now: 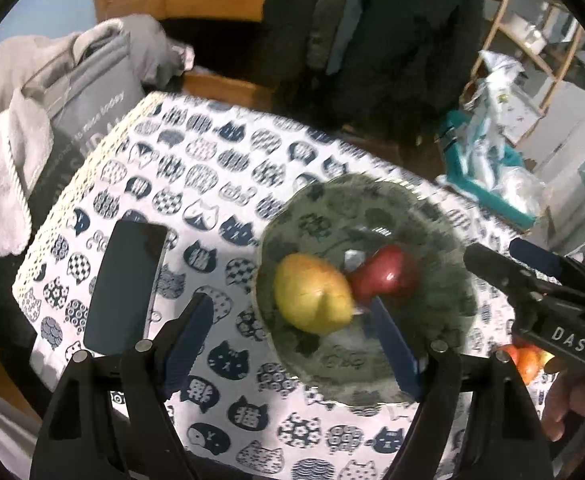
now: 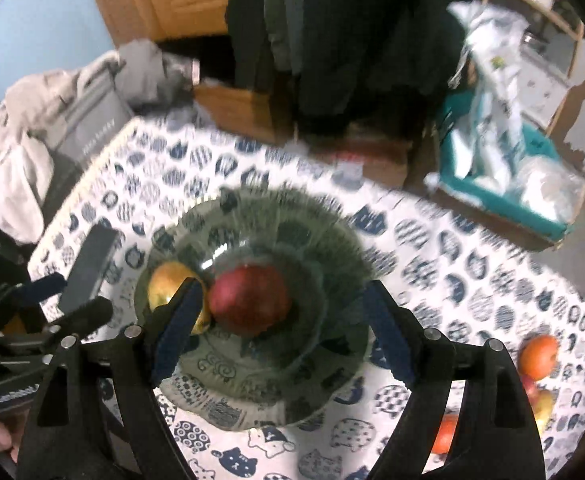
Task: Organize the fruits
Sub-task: 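Withdraw both tools from the bowl back toward the fruit pile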
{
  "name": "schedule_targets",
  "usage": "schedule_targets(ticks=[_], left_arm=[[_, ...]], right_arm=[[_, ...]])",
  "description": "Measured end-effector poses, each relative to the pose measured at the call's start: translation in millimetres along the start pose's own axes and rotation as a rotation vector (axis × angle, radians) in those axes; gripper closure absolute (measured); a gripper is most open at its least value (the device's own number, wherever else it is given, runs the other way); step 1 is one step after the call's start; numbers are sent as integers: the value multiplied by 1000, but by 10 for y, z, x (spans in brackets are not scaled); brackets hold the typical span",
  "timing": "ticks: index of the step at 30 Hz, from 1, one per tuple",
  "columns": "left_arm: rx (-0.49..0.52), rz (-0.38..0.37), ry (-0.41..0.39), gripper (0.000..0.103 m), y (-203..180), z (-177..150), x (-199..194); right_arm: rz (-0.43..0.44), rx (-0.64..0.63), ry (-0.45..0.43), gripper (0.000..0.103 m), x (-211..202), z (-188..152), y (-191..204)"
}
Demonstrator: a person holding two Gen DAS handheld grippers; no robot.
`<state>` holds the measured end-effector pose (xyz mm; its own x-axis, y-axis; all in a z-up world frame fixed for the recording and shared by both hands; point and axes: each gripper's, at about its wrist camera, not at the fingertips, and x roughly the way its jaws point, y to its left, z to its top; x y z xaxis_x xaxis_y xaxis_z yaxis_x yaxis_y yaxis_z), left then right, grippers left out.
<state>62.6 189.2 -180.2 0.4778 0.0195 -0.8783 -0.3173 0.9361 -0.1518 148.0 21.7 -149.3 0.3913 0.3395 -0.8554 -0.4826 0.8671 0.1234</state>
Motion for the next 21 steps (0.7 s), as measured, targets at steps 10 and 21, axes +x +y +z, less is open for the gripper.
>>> schedule_targets(ticks=[10, 21], left_arm=[[60, -61, -137, 16, -336, 36, -612], [123, -116, -222, 11, -677, -60, -1048]], right_arm=[[-76, 14, -159, 20, -826, -43, -237], [-120, 47, -241, 20, -1502, -321, -569]])
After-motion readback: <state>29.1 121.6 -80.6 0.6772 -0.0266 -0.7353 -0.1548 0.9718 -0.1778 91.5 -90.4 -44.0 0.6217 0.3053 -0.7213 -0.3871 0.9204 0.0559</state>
